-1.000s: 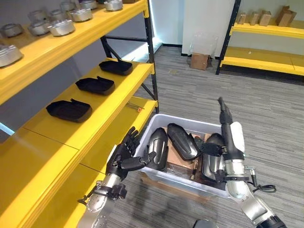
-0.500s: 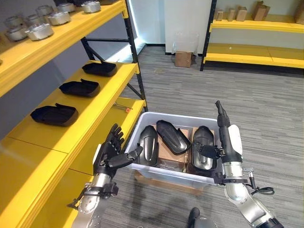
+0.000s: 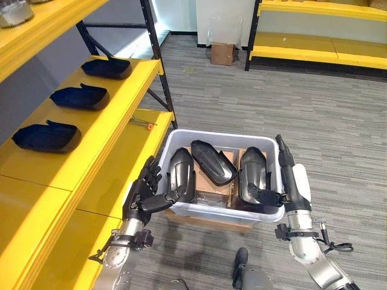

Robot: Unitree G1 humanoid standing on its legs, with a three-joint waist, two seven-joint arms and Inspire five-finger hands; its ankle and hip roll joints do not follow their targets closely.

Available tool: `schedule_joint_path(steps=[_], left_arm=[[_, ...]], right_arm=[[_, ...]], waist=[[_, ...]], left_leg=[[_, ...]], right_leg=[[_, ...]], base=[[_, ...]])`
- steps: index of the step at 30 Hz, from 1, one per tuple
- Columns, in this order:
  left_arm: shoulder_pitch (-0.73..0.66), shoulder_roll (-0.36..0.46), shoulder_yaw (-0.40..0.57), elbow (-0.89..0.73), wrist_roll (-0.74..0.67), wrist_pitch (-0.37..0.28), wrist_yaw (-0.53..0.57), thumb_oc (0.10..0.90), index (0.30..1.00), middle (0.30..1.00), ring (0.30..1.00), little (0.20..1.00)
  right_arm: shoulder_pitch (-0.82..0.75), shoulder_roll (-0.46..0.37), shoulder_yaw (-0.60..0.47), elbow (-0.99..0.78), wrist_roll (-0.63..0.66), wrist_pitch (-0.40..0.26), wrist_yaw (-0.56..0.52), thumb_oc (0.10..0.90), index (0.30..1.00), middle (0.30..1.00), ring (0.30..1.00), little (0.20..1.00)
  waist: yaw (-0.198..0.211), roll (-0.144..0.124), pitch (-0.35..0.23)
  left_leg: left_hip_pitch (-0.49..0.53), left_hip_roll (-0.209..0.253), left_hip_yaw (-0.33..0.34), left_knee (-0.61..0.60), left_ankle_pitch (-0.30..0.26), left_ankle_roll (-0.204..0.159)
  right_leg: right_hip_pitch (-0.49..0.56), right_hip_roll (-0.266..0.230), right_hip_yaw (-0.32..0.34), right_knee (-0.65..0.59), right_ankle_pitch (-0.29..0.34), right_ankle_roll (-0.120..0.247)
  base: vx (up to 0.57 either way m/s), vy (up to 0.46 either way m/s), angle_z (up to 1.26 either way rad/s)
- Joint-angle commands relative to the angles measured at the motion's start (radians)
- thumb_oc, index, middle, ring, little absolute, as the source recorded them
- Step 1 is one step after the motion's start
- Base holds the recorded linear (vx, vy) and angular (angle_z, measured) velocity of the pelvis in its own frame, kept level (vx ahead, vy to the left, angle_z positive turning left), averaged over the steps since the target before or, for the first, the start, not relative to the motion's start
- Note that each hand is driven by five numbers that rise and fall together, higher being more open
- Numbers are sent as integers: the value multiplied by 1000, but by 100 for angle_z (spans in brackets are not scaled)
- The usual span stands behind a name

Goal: Move parts from the plastic box to the shelf.

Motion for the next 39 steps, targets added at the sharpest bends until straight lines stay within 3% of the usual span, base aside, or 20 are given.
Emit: schedule_joint_path(steps=[1, 2, 3, 4, 6, 9, 13, 18, 20, 25, 26, 31, 34, 39], left_arm=[[-37, 13, 47, -125, 34, -139, 23, 900, 1000, 1000, 1000, 1000], [-31, 13, 58, -126, 51, -139, 42, 900, 1000, 1000, 1000, 1000], [-28, 14, 60, -125, 58, -140, 47, 900, 1000, 1000, 1000, 1000], [-37, 29, 63, -138, 69, -125, 56, 900, 1000, 1000, 1000, 1000], [-64, 22, 59, -124, 45, -100, 49, 900, 1000, 1000, 1000, 1000], [-89, -7, 58, -115, -7, -100, 68, 900, 1000, 1000, 1000, 1000], [-92, -35, 55, -122, 28, -98, 81, 900, 1000, 1000, 1000, 1000], [-48, -36, 79, -142, 19, -86, 67, 900, 1000, 1000, 1000, 1000], [-20, -41, 92, -150, 18, -83, 60, 900, 1000, 1000, 1000, 1000], [9, -40, 107, -145, 27, -108, 57, 900, 1000, 1000, 1000, 1000], [15, -40, 106, -138, 31, -119, 52, 900, 1000, 1000, 1000, 1000], [35, -45, 109, -124, 9, -122, 16, 900, 1000, 1000, 1000, 1000], [39, -45, 104, -111, 0, -124, -7, 900, 1000, 1000, 1000, 1000], [45, -38, 94, -110, -4, -98, -28, 900, 1000, 1000, 1000, 1000]], right_arm=[[-114, 1, -50, -113, 35, -104, -25, 900, 1000, 1000, 1000, 1000], [-126, 0, -41, -119, 40, -115, -16, 900, 1000, 1000, 1000, 1000], [-130, 0, -36, -122, 42, -113, -15, 900, 1000, 1000, 1000, 1000], [-145, 19, -4, -142, 34, -71, -36, 900, 1000, 1000, 1000, 1000], [-159, 21, 21, -130, 37, -45, -56, 900, 1000, 1000, 1000, 1000], [-171, 22, 33, -106, 24, -35, -46, 900, 1000, 1000, 1000, 1000], [-182, 10, 31, -90, 12, -40, -4, 900, 1000, 1000, 1000, 1000], [-175, 14, 37, -100, 13, -26, 20, 900, 1000, 1000, 1000, 1000], [-162, 18, 33, -105, 11, -28, 48, 900, 1000, 1000, 1000, 1000], [-114, -1, 23, -131, 34, -54, 99, 900, 1000, 1000, 1000, 1000], [-102, -5, 20, -126, 36, -68, 97, 900, 1000, 1000, 1000, 1000], [-86, -3, 18, -125, 18, -66, 97, 900, 1000, 1000, 1000, 1000], [-84, -6, 20, -123, 12, -60, 95, 900, 1000, 1000, 1000, 1000], [-64, -6, 9, -111, 27, -40, 91, 900, 1000, 1000, 1000, 1000]], waist=[[75, 21, -30], [90, 19, -26], [92, 17, -27], [74, 14, -13], [66, 22, -22], [59, 28, -35], [52, 40, -51], [64, 69, -75], [67, 77, -88], [60, 79, -96], [58, 85, -93], [59, 92, -90], [62, 91, -91], [76, 96, -86]], left_leg=[[-52, 48, -104, -95, 86, 8], [-50, 55, -75, -94, 96, 11], [-39, 52, -81, -95, 80, 2], [-39, 38, -98, -92, 79, 21], [-40, 47, -113, -82, 81, 10], [-51, 49, -112, -55, 82, -5], [-77, 51, -111, 11, 73, -21], [-66, 83, -147, -121, 172, -54], [-59, 116, -160, -177, 222, -75], [-34, 164, -142, -213, 258, -94], [-27, 185, -127, -229, 289, -104], [-24, 211, -124, -248, 340, -123], [-17, 195, -105, -242, 296, -107], [-49, 159, -129, -188, 257, -71]], right_leg=[[106, -117, -113, 260, -282, 122], [106, -121, -159, 233, -253, 115], [111, -121, -156, 226, -258, 127], [58, -113, -75, 258, -197, 128], [102, -66, -69, 203, -240, 91], [134, -37, -64, 145, -240, 75], [180, -19, -53, 89, -241, 51], [210, 5, -47, 69, -258, 45], [223, 9, -47, 65, -267, 42], [219, -5, -69, 120, -304, 36], [216, -10, -83, 153, -319, 32], [215, -21, -91, 233, -362, 31], [207, -43, -111, 299, -388, 32], [193, -55, -126, 379, -421, 23]], base=[[-113, -140, -43], [-38, -142, -66], [-166, -234, -84], [-100, -242, -55], [-139, -337, -25], [-125, -230, -17], [-81, -122, -19], [39, 19, -20], [69, 84, -5], [74, 129, -34], [161, 171, 7], [177, 221, 8], [193, 226, 7], [274, 277, 22]])
